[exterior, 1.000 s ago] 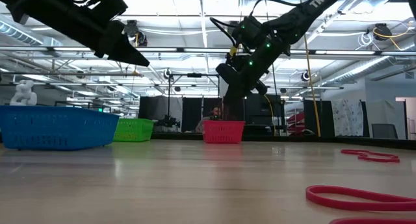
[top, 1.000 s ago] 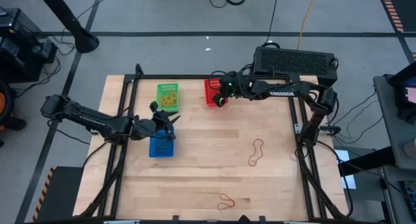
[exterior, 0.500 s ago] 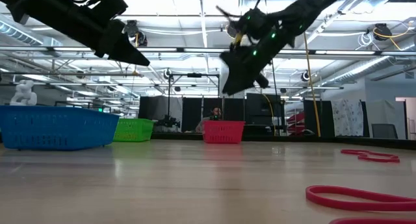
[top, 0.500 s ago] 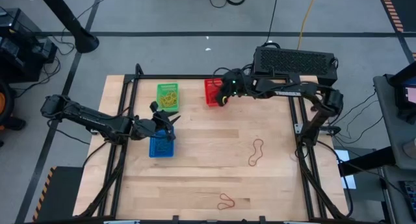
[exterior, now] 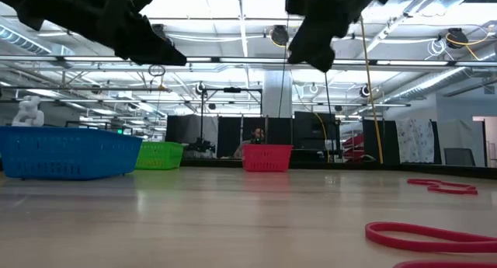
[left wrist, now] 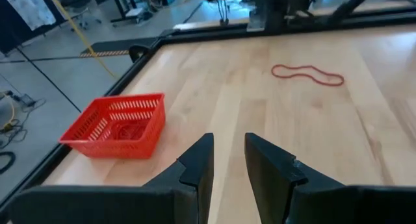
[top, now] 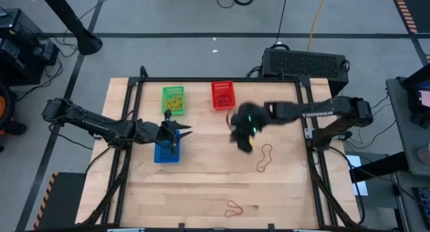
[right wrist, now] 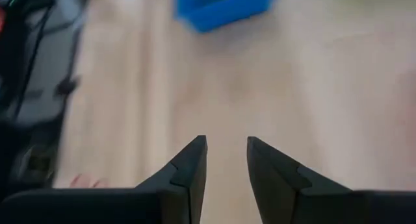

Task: Sort rubber bands into baskets
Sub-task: Put the red rubber band into the red bin

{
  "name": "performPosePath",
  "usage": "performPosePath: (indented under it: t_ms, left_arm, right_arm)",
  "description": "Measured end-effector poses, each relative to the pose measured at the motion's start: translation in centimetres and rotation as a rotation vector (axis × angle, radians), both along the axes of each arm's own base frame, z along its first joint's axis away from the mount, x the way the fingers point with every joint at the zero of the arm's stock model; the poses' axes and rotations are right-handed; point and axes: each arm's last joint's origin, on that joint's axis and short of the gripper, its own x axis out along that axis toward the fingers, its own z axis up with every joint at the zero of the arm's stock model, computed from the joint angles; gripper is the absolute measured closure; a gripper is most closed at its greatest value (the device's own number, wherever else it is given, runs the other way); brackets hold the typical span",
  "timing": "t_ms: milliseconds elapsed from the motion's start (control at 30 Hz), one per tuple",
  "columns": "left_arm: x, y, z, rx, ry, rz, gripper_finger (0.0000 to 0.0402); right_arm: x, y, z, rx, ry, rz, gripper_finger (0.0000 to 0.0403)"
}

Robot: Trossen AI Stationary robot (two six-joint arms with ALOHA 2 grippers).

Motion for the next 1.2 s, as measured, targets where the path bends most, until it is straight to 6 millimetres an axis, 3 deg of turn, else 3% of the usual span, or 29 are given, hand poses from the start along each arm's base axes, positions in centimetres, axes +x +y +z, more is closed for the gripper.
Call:
performPosePath:
  t_ms: [200, 400, 533, 633, 900, 1200]
  left_arm:
    - [0.1, 0.0, 0.2, -0.004, -0.02, -0.001, 0.0306]
    - [0.1, 0.0, 0.3, -0.011, -0.033, -0.01, 0.0306]
    - [0.4, -0.6, 0.3, -0.059, -0.035, -0.172, 0.0306]
    - [0.8, -0.9, 0.3, -0.053, -0.065, -0.274, 0.0306]
    - [1.5, -1.1, 0.1, -0.048, -0.097, -0.287, 0.0306]
    - [1.6, -1.1, 0.2, -0.049, -0.107, -0.287, 0.0306]
  right_arm:
    - [-0.5, 7.5, -0.1, -0.006, 0.012, 0.241, 0.03]
    - [-1.7, 13.4, -0.6, -0.062, -0.008, 0.481, 0.03]
    - [-1.7, 16.8, -2.5, -0.15, -0.011, 0.598, 0.03]
    - [-1.1, 18.7, -4.6, -0.219, -0.009, 0.668, 0.03]
    - [0.7, 22.4, -9.4, -0.211, -0.074, 0.752, 0.03]
    - [0.8, 25.6, -13.8, -0.216, -0.105, 0.889, 0.03]
